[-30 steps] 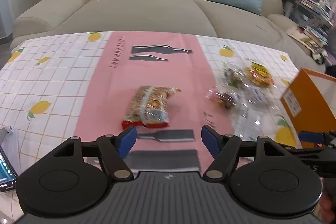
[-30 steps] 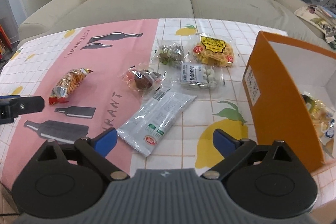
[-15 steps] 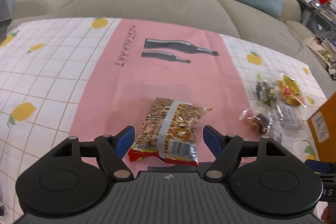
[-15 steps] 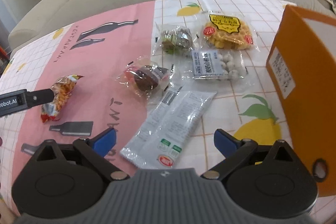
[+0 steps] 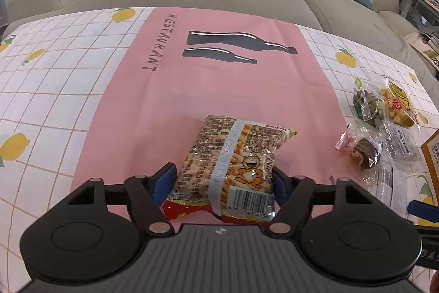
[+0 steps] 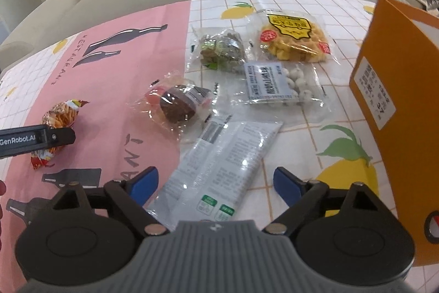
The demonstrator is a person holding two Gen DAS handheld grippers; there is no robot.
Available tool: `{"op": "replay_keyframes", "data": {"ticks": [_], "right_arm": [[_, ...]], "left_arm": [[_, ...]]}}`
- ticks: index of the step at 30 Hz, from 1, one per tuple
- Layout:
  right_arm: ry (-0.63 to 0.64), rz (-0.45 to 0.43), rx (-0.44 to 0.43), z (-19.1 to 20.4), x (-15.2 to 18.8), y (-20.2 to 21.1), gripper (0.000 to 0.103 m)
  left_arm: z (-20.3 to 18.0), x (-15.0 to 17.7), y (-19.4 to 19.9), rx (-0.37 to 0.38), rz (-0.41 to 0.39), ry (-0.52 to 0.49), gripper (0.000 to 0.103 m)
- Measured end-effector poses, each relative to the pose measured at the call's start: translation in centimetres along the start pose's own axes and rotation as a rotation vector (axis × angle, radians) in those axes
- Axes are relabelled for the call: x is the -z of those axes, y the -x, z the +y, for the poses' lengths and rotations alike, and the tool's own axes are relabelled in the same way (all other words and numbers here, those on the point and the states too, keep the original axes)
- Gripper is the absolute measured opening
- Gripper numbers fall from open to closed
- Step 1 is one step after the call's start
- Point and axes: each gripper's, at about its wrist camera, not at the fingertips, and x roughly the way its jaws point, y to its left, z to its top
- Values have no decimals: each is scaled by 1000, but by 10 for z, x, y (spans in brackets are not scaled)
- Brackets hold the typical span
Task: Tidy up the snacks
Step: 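Grasp the peanut bag with the left tool while the right tool grasps the white wrapper, then carry the peanut bag and white wrapper toward the orange box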
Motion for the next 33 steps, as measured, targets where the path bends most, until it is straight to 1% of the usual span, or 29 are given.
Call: {"op": "replay_keyframes", "data": {"ticks": [3, 5, 9, 10, 13, 17, 22, 26, 30, 33], "right_arm": [[59, -15, 27, 9, 3, -3, 88], [102, -30, 56, 13, 5, -3, 80], [112, -45, 44, 8, 7, 0, 74], [113, -46, 42, 7, 8, 1, 71], [118, -44, 31, 2, 9, 5, 63], [120, -37, -1, -5, 15, 12, 58], [68, -12, -64, -18, 20, 22, 54], [42, 2, -90, -23, 24, 32, 52], [36, -9, -112, -26, 28, 50, 51], [46, -35, -136, -27, 29, 68, 51]], "left_arm": [[-2, 0, 0, -11, 2, -15, 72], [-2, 2, 3, -18, -4, -18, 67], [-3, 8, 7, -13, -15, -9, 63], [-5, 9, 8, -15, -16, -11, 62], [-10, 13, 12, -14, -7, -4, 59], [-17, 18, 19, -5, 12, 10, 55], [-25, 28, 29, 5, 13, 12, 55], [-28, 37, 40, 11, 17, 24, 54], [-31, 43, 58, 27, -3, 43, 54], [-36, 45, 73, 35, -18, 49, 54]]}}
